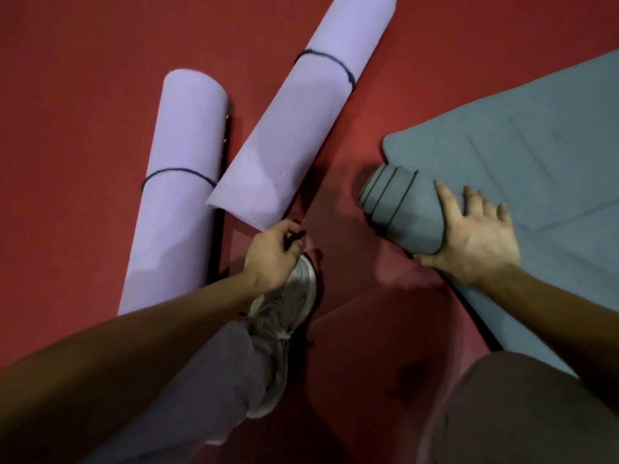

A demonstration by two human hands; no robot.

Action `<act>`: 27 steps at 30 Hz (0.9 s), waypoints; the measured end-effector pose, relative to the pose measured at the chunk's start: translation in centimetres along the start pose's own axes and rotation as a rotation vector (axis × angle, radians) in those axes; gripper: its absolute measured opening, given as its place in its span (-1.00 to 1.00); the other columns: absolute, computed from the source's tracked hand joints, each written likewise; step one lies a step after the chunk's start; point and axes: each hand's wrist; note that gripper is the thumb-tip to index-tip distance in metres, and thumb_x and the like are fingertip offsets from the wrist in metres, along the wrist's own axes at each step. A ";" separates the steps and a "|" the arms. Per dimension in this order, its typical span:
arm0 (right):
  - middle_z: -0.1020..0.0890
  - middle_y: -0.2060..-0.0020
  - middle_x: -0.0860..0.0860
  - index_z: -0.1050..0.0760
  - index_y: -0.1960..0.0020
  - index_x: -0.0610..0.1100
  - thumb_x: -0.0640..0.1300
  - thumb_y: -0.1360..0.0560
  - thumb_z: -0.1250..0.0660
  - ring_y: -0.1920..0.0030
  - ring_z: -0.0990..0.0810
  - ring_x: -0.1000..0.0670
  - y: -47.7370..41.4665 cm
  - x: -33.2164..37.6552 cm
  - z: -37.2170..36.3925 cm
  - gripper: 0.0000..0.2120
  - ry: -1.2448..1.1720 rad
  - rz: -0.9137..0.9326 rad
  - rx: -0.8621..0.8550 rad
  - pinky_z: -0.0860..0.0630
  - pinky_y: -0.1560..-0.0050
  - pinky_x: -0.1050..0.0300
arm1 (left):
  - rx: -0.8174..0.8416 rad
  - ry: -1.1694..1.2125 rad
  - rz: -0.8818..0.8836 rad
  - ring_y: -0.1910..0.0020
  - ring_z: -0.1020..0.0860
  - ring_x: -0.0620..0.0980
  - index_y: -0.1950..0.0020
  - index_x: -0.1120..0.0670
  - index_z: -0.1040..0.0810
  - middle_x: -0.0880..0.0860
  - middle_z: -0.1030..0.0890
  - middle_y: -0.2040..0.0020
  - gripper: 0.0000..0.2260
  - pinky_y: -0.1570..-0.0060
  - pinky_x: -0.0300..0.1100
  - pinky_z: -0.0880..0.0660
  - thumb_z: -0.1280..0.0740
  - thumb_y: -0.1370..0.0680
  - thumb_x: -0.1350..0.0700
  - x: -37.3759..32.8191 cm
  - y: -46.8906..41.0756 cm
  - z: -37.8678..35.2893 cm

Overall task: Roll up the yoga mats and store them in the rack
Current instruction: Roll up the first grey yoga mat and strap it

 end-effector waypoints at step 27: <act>-0.27 -0.59 0.10 0.04 -0.65 0.10 0.29 -0.17 -0.68 -0.55 -0.32 0.07 9.6 -4.7 40.5 0.29 -0.769 0.125 -0.935 -0.41 -0.47 -0.17 | -0.544 0.397 -1.326 -0.47 -0.34 -0.15 -0.60 -0.04 -0.26 -0.02 -0.32 -0.51 -0.53 -0.41 -0.15 -0.36 -0.21 -0.68 -0.01 -46.7 12.8 20.4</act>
Point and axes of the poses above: each hand's wrist, its own y-axis away from the middle knuckle, its own z-axis out of the back of the hand, x = y × z
